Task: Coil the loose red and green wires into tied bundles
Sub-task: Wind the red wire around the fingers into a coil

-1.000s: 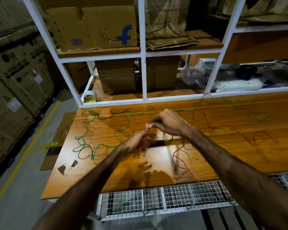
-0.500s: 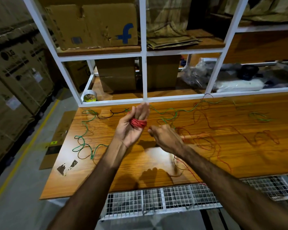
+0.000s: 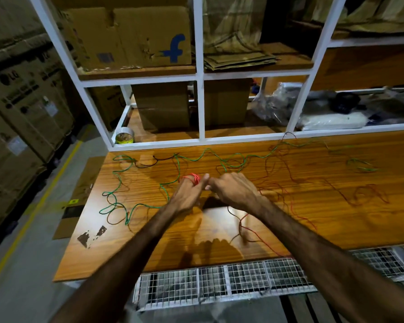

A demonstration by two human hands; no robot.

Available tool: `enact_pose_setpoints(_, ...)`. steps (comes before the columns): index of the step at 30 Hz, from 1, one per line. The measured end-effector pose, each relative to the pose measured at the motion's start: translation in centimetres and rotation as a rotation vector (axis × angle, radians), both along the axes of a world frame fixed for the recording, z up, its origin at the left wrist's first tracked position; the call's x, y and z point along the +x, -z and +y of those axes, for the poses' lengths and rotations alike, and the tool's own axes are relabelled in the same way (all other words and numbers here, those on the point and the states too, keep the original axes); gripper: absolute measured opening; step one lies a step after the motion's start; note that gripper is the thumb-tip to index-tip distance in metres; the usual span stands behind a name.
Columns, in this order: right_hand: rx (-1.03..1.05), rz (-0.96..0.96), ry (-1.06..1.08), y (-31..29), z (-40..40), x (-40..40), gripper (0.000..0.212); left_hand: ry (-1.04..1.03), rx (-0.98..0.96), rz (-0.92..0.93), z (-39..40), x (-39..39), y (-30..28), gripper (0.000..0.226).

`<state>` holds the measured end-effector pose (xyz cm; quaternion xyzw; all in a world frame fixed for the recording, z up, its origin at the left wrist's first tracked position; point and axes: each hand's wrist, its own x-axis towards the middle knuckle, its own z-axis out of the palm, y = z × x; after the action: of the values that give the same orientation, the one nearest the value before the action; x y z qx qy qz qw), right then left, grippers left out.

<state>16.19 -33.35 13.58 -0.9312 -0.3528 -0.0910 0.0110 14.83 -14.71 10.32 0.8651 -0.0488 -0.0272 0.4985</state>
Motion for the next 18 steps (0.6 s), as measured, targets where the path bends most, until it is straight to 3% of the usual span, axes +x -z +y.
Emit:
enact_pose_setpoints(2,-0.012,0.0,-0.027,0.0,-0.5,0.1,0.023,0.169,0.097,0.086,0.3,-0.6,-1.0,0.075)
enact_pose_setpoints(6,0.056,-0.043,-0.097,0.6,-1.2,0.3,0.034,0.511,0.136,0.308,0.7,-1.5,-3.8,0.029)
enact_pose_setpoints(9,0.156,-0.106,-0.133,1.1,-2.2,0.5,0.043,0.67,-0.015,0.633,1.9,-1.8,-3.4,0.035)
enact_pose_setpoints(13,0.287,-0.152,-0.146,1.7,-1.8,0.2,0.027,0.753,-0.52,0.856,2.7,-3.1,-2.7,0.038)
enact_pose_setpoints(18,0.377,-0.137,-0.131,1.8,-0.7,-0.4,0.02,0.847,-1.436,0.576,1.8,-2.9,-2.4,0.043)
